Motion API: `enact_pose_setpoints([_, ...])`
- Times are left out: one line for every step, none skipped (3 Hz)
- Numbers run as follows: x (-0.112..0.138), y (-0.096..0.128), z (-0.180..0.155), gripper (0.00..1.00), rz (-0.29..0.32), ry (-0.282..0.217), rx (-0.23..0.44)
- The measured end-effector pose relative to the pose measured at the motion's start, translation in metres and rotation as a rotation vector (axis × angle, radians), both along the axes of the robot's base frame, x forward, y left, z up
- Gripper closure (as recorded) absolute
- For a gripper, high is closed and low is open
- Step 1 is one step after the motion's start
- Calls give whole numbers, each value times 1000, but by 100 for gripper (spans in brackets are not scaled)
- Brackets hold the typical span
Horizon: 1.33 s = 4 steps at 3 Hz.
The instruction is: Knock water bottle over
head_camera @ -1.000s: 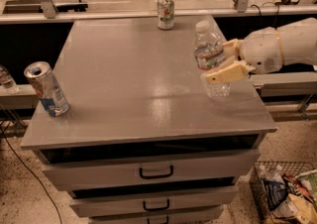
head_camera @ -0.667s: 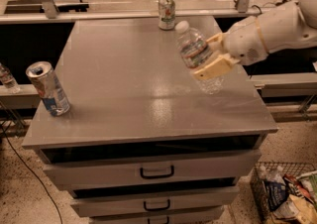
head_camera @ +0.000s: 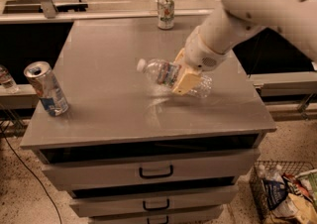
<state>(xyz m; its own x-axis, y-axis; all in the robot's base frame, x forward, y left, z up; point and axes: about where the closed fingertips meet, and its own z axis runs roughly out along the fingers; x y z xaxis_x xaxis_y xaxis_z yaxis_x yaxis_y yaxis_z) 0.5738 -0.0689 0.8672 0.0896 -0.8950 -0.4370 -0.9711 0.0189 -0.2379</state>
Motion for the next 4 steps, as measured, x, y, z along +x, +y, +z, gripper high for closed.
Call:
enact_pose_setpoints([5, -7, -30, 83, -1, 24, -186])
enact_pose_setpoints([6, -8, -29, 60, -1, 25, -202])
enact_pose_setpoints([6, -8, -29, 37, -2, 25, -203])
enact_pose_setpoints([5, -9, -30, 13, 9, 52, -268])
